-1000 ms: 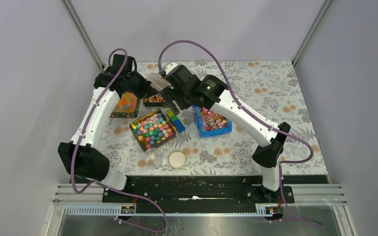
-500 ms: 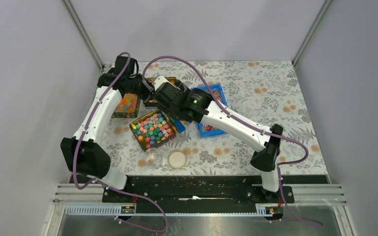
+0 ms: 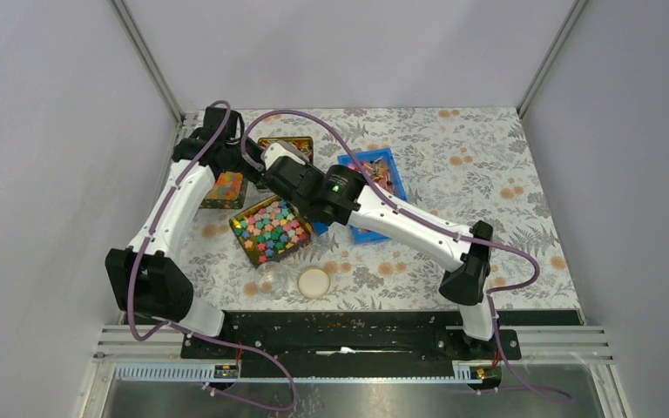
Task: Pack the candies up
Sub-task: Pick up the spatula from the center of the board, then adjust the spatula.
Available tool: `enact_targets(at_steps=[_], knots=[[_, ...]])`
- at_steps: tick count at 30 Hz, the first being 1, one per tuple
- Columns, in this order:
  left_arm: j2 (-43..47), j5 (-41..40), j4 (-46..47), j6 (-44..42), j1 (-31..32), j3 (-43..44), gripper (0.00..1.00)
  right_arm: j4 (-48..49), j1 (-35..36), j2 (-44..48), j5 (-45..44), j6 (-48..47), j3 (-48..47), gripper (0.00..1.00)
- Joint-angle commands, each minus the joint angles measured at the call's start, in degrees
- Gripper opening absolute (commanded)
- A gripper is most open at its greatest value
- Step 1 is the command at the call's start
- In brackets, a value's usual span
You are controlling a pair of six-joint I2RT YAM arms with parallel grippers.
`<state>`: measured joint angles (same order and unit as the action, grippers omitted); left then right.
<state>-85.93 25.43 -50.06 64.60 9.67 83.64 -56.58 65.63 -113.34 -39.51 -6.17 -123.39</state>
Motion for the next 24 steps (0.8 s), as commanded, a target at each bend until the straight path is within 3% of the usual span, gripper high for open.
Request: enact_targets(at_steps=[1, 7, 9, 12, 20, 24], knots=[[4.9, 3.2, 1.7, 2.5, -0.2, -1.9, 0.07, 1.5, -0.1, 0.3, -5.4, 0.1, 0.2, 0.0], [6.6, 7.0, 7.4, 1.3, -0.2, -4.2, 0.72, -1.1, -0.1, 1.1, -5.1, 3.1, -0.8, 0.0], [6.7, 7.3, 7.4, 0.0, -0.2, -3.9, 0.83, -1.6, 0.0, 2.3, -3.5, 4.4, -0.6, 0.0], [6.8, 7.5, 7.2, -1.5, -0.2, -3.6, 0.89, -1.8, -0.8, 4.6, 3.4, 6.6, 0.4, 0.0], [7.8, 6.8, 7.1, -3.6, -0.2, -3.8, 0.88, -1.8, -10.5, 12.7, 26.5, 15.3, 7.3, 0.0], [7.4, 7.1, 7.4, -4.4, 0.1, -3.3, 0.87, -0.3, -13.7, 17.1, 33.8, 16.2, 12.6, 0.0]])
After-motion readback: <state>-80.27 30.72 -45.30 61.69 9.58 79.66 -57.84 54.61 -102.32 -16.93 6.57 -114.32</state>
